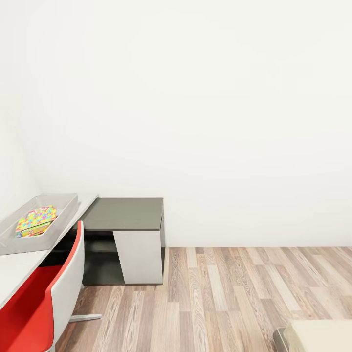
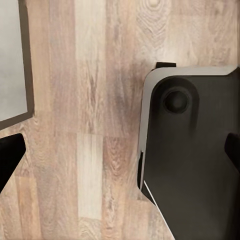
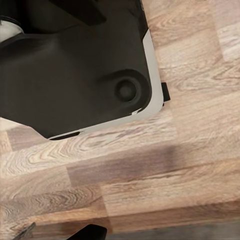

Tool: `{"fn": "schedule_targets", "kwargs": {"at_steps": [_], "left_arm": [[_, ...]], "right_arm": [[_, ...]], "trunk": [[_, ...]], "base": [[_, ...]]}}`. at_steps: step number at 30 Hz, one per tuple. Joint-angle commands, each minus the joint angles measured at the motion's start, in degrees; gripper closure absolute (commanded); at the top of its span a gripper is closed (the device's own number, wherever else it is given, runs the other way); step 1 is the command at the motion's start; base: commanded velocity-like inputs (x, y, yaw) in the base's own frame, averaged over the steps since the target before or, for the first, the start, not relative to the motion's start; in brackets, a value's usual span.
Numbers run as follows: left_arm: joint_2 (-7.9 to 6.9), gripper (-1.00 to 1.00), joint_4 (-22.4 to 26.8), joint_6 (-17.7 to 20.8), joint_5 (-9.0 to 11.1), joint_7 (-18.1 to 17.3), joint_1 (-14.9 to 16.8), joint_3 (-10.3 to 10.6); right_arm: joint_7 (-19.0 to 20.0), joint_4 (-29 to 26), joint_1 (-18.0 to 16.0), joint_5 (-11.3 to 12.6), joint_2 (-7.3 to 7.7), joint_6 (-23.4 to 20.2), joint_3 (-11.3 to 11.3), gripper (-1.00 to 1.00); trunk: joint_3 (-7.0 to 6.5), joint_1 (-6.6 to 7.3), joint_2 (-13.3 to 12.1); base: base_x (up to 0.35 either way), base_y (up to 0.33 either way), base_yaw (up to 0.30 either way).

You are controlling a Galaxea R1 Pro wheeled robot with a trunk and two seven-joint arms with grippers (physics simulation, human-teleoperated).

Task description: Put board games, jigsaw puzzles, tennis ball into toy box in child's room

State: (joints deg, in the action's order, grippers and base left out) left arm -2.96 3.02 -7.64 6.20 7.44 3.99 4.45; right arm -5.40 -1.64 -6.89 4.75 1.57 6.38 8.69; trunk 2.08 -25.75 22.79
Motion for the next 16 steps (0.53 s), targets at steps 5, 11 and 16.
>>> {"fn": "schedule_targets", "kwargs": {"at_steps": [5,11,16], "left_arm": [[0.24,-1.0,0.04,-0.18,0.46,0.12,0.05,0.67],[0.29,-1.0,0.14,-0.18,0.4,0.12,0.05,0.64],[0.37,-1.0,0.14,-0.18,0.44,0.12,0.05,0.58]], "right_arm": [[0.02,0.07,-0.05,0.4,0.07,0.3,0.1,-1.0],[0.02,0.06,-0.05,0.47,-0.05,0.3,0.1,-1.0],[0.03,0.06,-0.05,0.49,-0.07,0.3,0.1,-1.0]], "trunk": [[0.13,-0.03,0.12],[0.13,-0.03,0.12],[0.13,-0.03,0.12]], "base": [[0.0,0.0,0.0],[0.0,0.0,0.0],[0.0,0.0,0.0]]}}
